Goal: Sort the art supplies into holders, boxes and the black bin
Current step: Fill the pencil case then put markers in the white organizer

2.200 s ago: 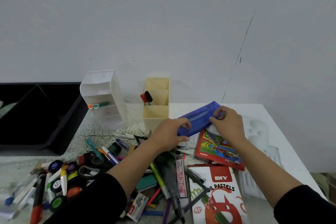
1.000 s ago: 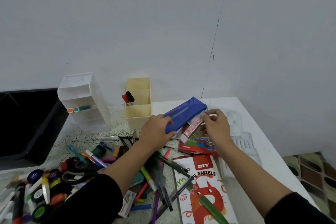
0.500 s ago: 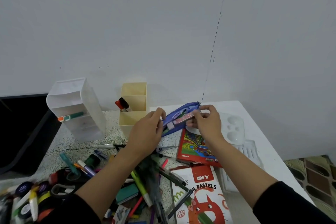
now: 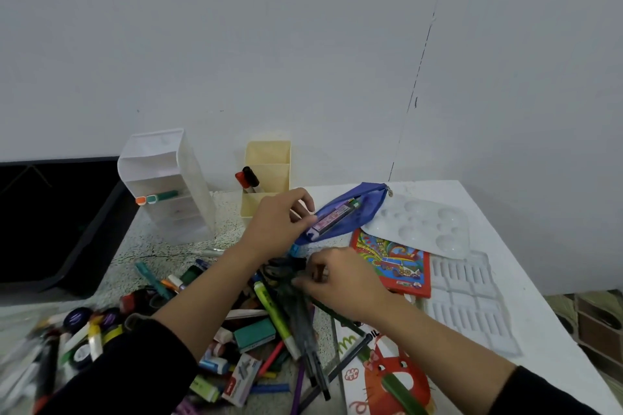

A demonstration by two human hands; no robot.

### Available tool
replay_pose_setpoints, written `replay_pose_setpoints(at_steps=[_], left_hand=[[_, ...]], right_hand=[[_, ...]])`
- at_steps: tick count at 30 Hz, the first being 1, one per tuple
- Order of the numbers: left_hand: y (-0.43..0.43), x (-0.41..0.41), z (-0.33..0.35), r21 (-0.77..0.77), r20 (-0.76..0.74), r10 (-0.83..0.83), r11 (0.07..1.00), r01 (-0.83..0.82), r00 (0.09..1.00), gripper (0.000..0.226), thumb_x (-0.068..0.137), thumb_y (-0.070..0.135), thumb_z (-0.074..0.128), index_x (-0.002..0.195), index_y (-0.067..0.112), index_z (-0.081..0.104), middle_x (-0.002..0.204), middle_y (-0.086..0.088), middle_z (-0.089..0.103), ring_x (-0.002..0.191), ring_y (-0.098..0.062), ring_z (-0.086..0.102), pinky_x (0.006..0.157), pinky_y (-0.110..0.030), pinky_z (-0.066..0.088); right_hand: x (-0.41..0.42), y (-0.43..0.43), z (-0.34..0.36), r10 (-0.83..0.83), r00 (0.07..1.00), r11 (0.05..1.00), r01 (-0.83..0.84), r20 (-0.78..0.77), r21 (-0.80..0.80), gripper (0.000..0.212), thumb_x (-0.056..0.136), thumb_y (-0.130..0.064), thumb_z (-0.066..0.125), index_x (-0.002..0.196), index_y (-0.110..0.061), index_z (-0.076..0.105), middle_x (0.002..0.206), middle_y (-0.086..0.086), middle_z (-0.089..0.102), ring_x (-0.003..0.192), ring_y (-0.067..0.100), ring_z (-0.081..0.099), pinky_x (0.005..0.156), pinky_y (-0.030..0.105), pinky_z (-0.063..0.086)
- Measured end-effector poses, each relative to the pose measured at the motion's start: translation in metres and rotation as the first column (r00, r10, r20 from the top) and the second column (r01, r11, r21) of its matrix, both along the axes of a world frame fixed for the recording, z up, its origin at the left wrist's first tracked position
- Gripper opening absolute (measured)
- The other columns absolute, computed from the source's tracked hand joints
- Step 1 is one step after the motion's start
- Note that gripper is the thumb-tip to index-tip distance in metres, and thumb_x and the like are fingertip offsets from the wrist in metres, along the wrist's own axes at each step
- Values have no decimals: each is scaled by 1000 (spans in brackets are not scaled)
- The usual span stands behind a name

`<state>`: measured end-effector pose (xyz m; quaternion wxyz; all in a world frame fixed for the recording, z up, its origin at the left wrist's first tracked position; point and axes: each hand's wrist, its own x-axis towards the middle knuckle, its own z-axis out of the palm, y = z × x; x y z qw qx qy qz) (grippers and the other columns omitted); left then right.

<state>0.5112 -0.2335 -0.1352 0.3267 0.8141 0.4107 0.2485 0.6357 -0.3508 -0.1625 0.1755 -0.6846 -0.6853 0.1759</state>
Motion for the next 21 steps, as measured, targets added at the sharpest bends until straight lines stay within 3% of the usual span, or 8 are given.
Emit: replay_pose_setpoints(at_steps=[3,5,8,12,14,18,21], left_hand=[[1,-3,-2,-59,39,-1,998,4,999,15,87,21,78,85,23,64,80,6,72,71,-11,69,65,-28,61],[1,-4,-2,-71,45,-9,997,12,999,14,87,20,78,85,22,64,81,4,73,73,-13,71,65,-31,62],[0,-5,0,-62,29,-17,998,19,999,12,89,22,76,88,19,64,84,3,73,74,-11,71,60,-28,61],[2,-6,2,-64,50,-32,997,35,998,11,89,19,76,89,16,65,83,0,73,68,-11,70,61,-38,63],[4,-7,2,-72,59,-39,996,43,997,9,88,17,76,89,16,67,82,0,73,68,-13,71,62,-43,63],[8,-5,1,-55,63,-57,997,60,996,10,88,14,72,85,22,67,79,3,72,64,-12,69,64,-43,62],[9,-2,2,-25,63,-68,997,69,996,16,90,8,64,86,23,65,74,5,67,55,-5,61,58,-33,56]], right_hand=[[-13,0,-4,-45,994,997,51,103,-58,57,74,-76,66,93,-24,54,90,-3,63,80,19,60,63,36,50],[-17,2,-6,-82,994,992,89,77,-92,63,70,-75,71,101,-24,49,96,-2,64,85,20,61,64,34,48],[-18,5,-4,-145,985,979,130,-89,-160,61,68,-58,85,105,-23,51,95,-3,60,86,20,59,67,38,50],[-16,0,1,-240,918,967,197,-316,-163,56,66,-30,92,107,-25,54,84,-2,63,72,14,59,64,33,49],[-13,-5,3,-280,859,958,218,-428,-188,48,70,-22,90,105,-25,57,76,-1,63,65,12,58,61,30,47],[6,-11,18,-366,743,930,311,-560,-196,15,82,-14,79,89,-24,70,81,9,73,76,24,69,77,41,56],[25,-17,36,-448,615,894,316,-649,-317,6,87,-9,73,91,-13,73,85,9,74,73,20,69,66,31,55]])
